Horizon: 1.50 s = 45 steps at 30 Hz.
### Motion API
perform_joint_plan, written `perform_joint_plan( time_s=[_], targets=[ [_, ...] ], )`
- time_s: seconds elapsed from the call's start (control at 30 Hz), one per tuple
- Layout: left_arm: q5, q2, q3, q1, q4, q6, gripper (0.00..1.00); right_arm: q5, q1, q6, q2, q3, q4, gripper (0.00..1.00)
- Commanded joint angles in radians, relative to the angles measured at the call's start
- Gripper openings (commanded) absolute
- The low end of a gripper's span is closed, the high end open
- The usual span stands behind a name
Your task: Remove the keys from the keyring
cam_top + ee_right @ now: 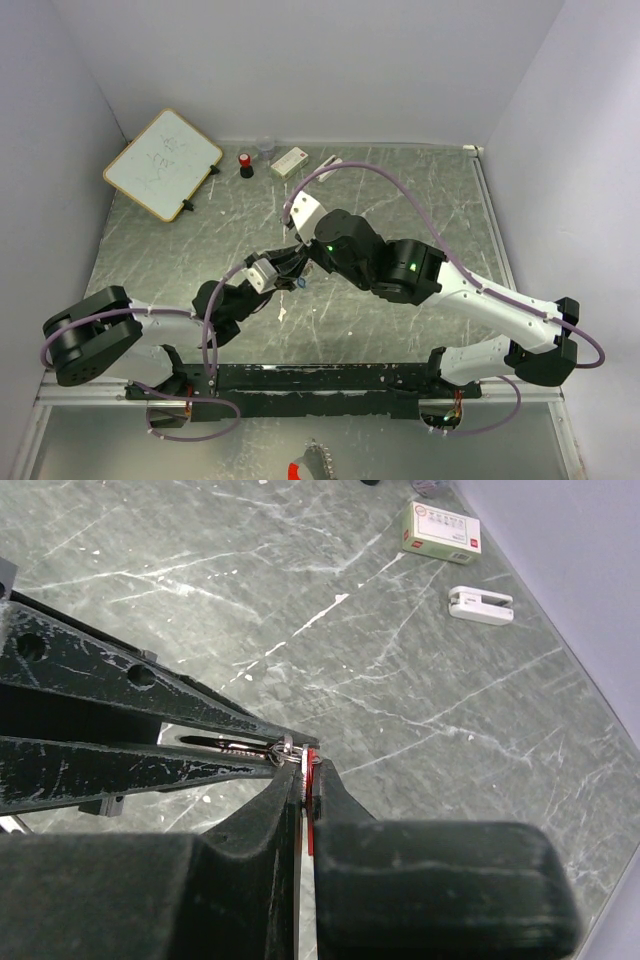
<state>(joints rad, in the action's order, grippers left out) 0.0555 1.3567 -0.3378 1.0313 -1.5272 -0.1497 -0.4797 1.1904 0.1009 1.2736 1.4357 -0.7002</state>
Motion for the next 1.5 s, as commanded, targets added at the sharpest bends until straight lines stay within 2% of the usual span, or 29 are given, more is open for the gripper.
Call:
perform_joint_plan(
  time_s=[0.0,0.3,0.5,0.8,0.9,1.07,1.47],
  targets=[
    [-0.058,-0.049,-0.025,0.003,-0.034,-0.017,0.16,-0.020,0.000,-0.004,-0.023,0.015,0.012,0.00],
    [-0.068,-0.084,-0.008,0.003,0.034,-0.040,0.14,-0.050,0.001,0.010,-0.005,0.065,-0.005,0.00],
    [-0.130,-0.126,-0.044,0.003,0.207,-0.093,0.11,-0.084,0.001,0.033,0.014,0.124,-0.039,0.00],
    [-0.182,-0.191,-0.040,0.003,0.291,-0.141,0.07,-0.100,0.001,0.051,0.054,0.199,-0.110,0.00],
    [-0.231,-0.217,-0.054,0.003,0.344,-0.165,0.07,-0.077,0.002,0.051,0.074,0.224,-0.136,0.00],
    [-0.368,-0.263,-0.119,0.003,0.544,-0.247,0.07,-0.057,0.002,0.051,0.110,0.277,-0.188,0.00],
    [-0.451,-0.369,-0.128,0.003,0.677,-0.307,0.07,0.049,0.009,0.044,0.174,0.378,-0.344,0.00]
  ],
)
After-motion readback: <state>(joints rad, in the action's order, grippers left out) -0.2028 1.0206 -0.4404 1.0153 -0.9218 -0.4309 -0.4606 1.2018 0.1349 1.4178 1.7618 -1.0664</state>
